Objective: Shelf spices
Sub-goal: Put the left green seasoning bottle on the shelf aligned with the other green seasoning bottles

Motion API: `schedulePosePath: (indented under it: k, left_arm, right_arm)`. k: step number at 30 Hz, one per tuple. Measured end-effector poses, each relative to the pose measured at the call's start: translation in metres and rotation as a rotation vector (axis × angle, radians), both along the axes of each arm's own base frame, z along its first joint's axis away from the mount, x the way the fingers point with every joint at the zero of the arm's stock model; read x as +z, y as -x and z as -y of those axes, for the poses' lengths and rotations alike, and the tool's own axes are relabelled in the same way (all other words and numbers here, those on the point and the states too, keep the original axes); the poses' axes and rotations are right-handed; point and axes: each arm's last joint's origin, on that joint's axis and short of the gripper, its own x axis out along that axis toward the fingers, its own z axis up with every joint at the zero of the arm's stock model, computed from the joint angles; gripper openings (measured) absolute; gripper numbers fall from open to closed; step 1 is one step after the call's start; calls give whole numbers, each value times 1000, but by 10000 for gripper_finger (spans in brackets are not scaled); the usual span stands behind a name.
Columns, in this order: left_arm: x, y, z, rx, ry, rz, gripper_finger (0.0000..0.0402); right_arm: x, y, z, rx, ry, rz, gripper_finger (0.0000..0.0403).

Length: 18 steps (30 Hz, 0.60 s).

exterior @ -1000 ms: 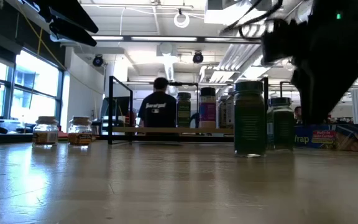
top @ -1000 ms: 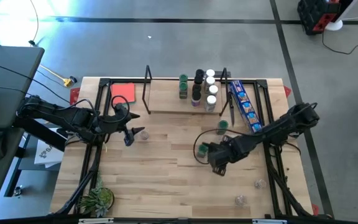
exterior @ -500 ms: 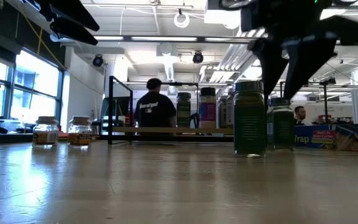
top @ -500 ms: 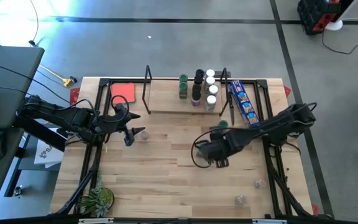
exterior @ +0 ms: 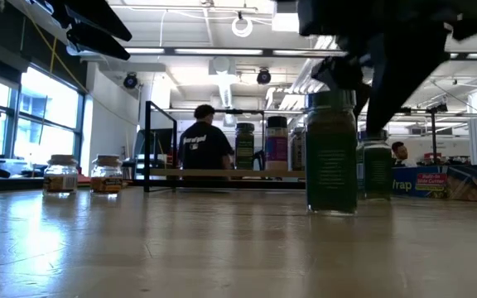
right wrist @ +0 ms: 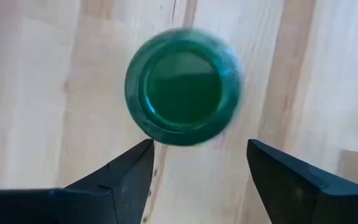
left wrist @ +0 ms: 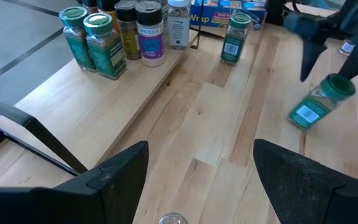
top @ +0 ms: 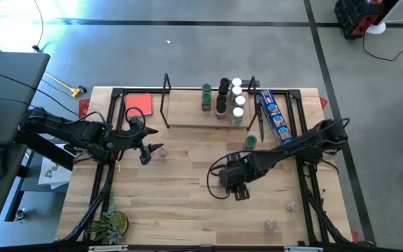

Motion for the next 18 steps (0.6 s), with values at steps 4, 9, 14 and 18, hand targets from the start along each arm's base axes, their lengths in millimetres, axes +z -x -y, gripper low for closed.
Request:
schedulePosePath:
  k: [4,9,14,18]
  left_arm:
    - [0,0,0,0,0,0,286]
    - [0,0,0,0,0,0,286]
    - [0,0,0,-1,0,0,286]
    - [0,0,0,-2,1,0,286]
  right_arm:
    - [17,2,-6,0,66,-11,252]
    - [11,5,-8,12,79,-38,252]
    - [-20,1,-16,-45,-57,-83,252]
    - [-28,-9,-35,-26,-171,-6,252]
